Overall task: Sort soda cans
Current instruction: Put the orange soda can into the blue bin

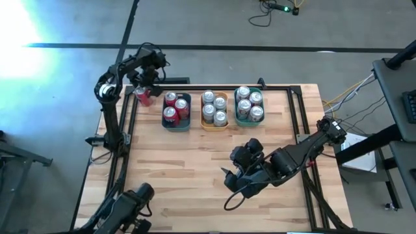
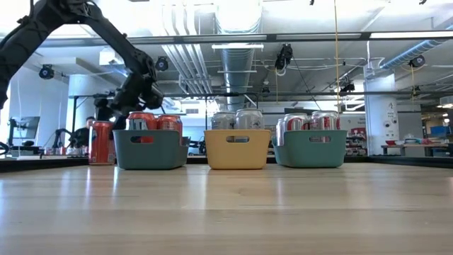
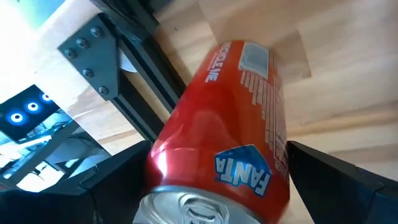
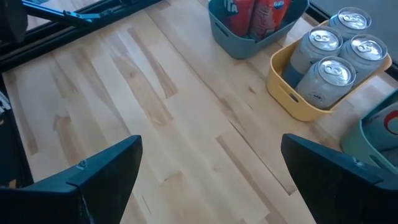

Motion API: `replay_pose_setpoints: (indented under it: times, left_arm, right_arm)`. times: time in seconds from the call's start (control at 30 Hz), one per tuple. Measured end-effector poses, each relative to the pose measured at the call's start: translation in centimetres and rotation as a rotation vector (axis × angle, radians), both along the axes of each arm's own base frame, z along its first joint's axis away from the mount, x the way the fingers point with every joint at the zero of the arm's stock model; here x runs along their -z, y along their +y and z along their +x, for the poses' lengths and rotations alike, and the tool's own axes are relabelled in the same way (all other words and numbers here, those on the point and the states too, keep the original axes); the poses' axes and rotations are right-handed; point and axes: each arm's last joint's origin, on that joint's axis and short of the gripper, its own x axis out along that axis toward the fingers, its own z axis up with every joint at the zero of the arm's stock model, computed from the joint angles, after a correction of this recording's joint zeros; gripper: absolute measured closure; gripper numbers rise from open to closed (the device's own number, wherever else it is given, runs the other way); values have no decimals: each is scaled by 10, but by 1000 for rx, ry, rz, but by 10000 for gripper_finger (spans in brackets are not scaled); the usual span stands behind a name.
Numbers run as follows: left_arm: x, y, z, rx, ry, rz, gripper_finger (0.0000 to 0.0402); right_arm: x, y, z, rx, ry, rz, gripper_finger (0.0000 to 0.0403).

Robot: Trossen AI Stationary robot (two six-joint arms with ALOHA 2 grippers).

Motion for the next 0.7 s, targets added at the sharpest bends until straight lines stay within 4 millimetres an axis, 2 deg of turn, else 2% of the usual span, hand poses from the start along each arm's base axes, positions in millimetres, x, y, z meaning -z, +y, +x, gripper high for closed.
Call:
replay_pose_setpoints:
  times: [0.37, 0.6, 0.7]
  left_arm:
    - [10, -1, 1, 92, -5, -119, 55]
    - [9, -3, 1, 124, -2, -153, 106]
    - [8, -4, 2, 133, 3, -156, 109]
  right_arm:
    - [1, -1, -1, 18, 7, 7, 23]
    - [1, -1, -1, 13, 10, 3, 23]
    - [1, -1, -1, 10, 12, 0, 23]
